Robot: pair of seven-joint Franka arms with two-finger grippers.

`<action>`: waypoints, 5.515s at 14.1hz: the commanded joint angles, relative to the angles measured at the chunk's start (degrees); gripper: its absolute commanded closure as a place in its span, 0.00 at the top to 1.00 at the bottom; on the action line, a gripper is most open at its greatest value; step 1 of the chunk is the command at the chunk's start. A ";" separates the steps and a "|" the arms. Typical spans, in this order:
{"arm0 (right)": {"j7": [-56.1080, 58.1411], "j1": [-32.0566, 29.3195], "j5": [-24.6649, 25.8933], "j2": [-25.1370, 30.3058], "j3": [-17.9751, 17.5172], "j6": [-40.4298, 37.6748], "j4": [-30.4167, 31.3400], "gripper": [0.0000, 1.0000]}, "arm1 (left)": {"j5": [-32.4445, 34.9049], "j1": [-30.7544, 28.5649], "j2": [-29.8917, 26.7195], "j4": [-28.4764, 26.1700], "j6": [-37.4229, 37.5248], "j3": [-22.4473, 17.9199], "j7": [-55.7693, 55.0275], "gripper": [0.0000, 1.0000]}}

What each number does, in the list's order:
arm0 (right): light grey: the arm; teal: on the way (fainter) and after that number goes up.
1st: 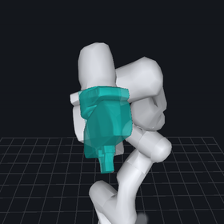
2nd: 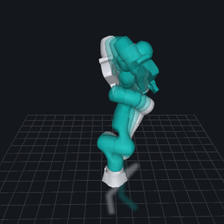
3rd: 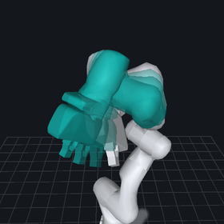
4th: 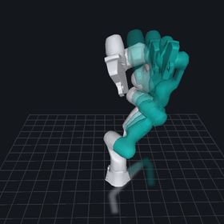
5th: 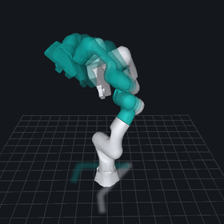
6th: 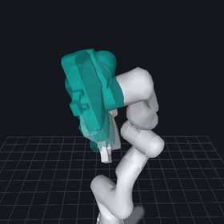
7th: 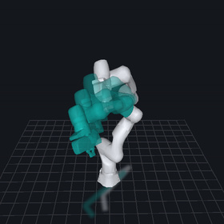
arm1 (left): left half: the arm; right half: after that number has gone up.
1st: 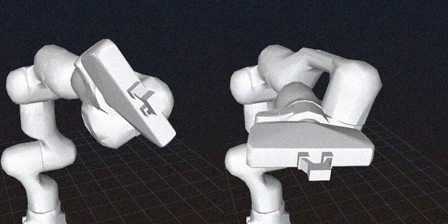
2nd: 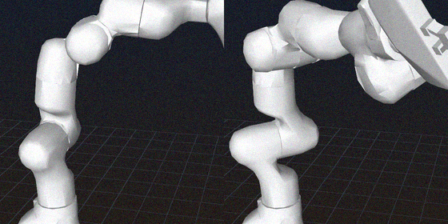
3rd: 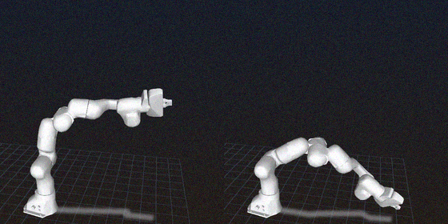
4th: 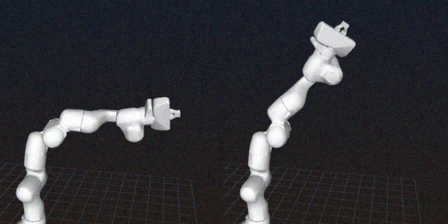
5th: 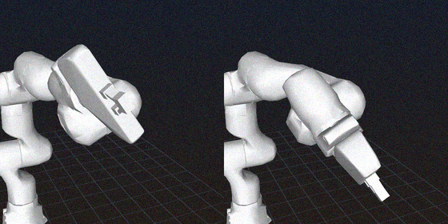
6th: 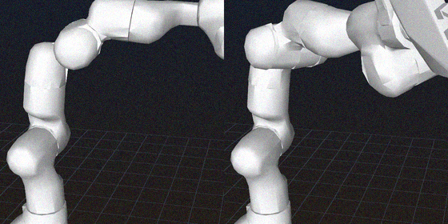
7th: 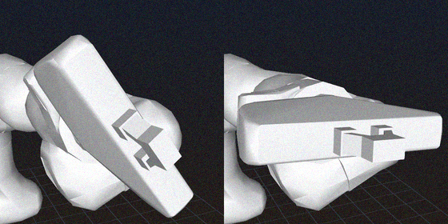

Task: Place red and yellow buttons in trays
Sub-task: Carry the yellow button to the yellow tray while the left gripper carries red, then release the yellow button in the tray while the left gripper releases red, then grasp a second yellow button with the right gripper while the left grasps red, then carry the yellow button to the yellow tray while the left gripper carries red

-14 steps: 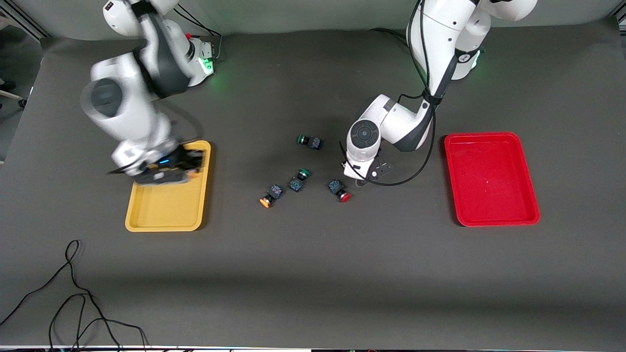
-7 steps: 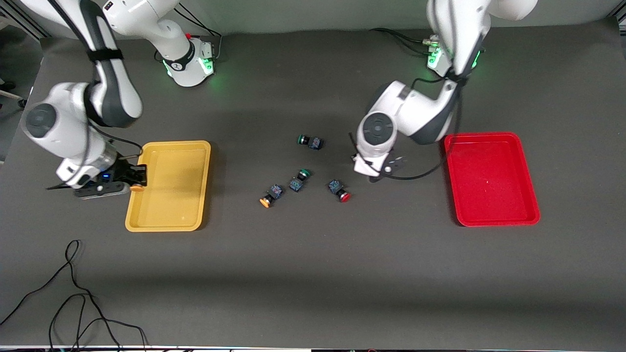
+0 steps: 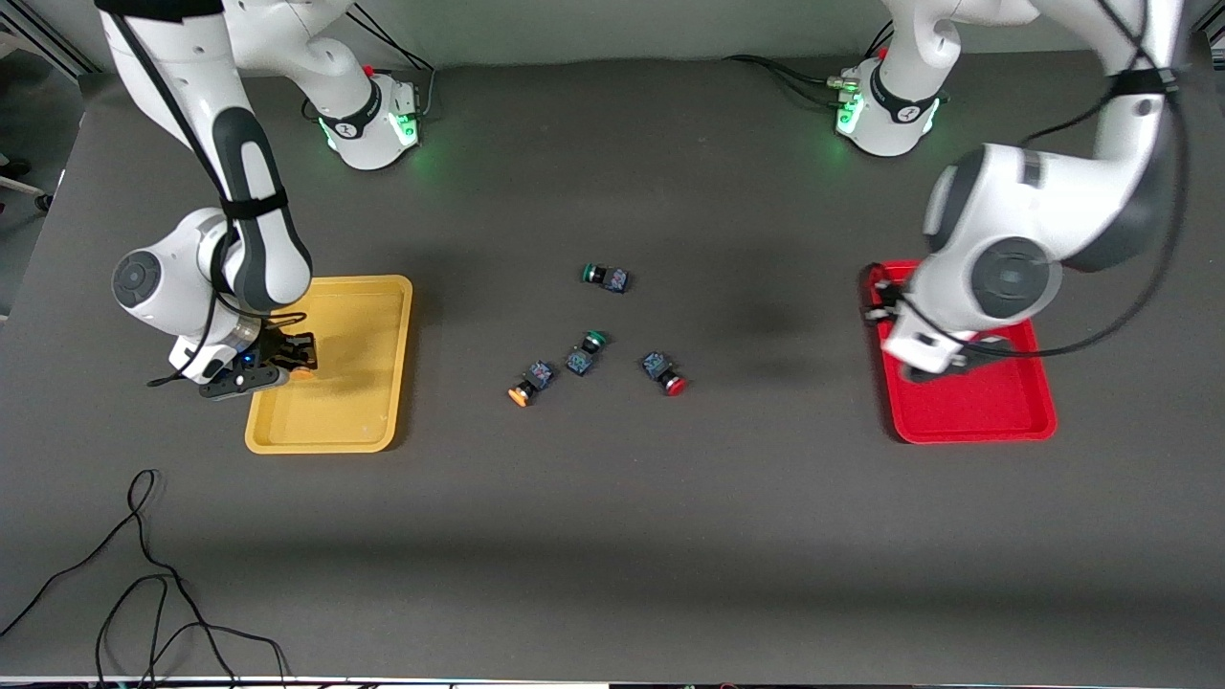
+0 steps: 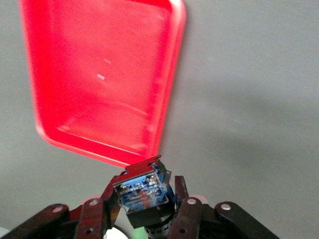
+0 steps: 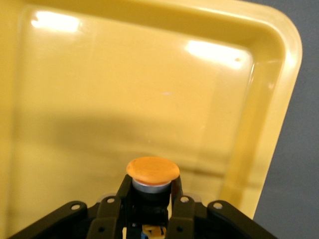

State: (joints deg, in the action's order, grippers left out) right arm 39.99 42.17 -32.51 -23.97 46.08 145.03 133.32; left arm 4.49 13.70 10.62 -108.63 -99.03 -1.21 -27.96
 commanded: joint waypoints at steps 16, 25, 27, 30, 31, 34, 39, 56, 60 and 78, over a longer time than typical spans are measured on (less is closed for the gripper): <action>-53.71 13.52 12.48 1.74 3.05 -37.11 -32.69 1.00 | 2.27 -12.12 -0.42 -28.13 -37.65 0.77 11.79 0.99; -91.93 32.10 -1.31 -13.89 -0.28 -16.04 -31.64 1.00 | -4.99 -7.91 -0.96 -12.77 -18.32 2.70 10.56 1.00; -91.93 32.01 -3.07 -17.32 -1.25 -9.98 -29.71 1.00 | -7.56 -5.11 2.02 -6.72 -15.42 3.05 9.43 1.00; -91.67 31.75 -5.80 -20.67 -4.06 -2.93 -27.77 1.00 | -7.66 1.04 11.41 7.07 -10.41 3.14 -5.21 1.00; -91.23 31.49 -6.76 -21.29 -4.15 -2.57 -27.77 1.00 | -8.27 3.32 15.10 11.64 -9.96 3.23 -12.22 1.00; -91.05 31.22 -7.65 -21.38 -4.85 -2.48 -27.77 1.00 | -10.82 9.57 24.78 22.21 -10.31 5.50 -32.18 1.00; -89.21 30.96 -7.74 -22.70 -5.74 -0.19 -27.33 0.86 | -11.35 16.78 31.83 26.54 -17.58 6.13 -45.06 0.99; -47.34 31.22 5.16 -5.40 15.35 -39.65 -35.15 0.35 | -10.56 20.84 36.14 24.08 -28.15 6.04 -48.95 0.00; -23.77 30.70 5.80 -4.77 23.51 -39.83 -30.25 0.35 | -10.21 14.80 29.66 26.62 -11.24 5.60 -37.66 0.00; -12.29 16.63 -11.71 -11.36 14.20 -25.39 -15.53 1.00 | 3.06 -18.18 -0.51 -23.00 -34.16 5.07 17.50 0.00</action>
State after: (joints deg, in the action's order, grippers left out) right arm 31.05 58.23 -45.09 -37.20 58.36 123.59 120.65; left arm 5.99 -3.75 12.22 -124.05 -124.61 3.24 -11.10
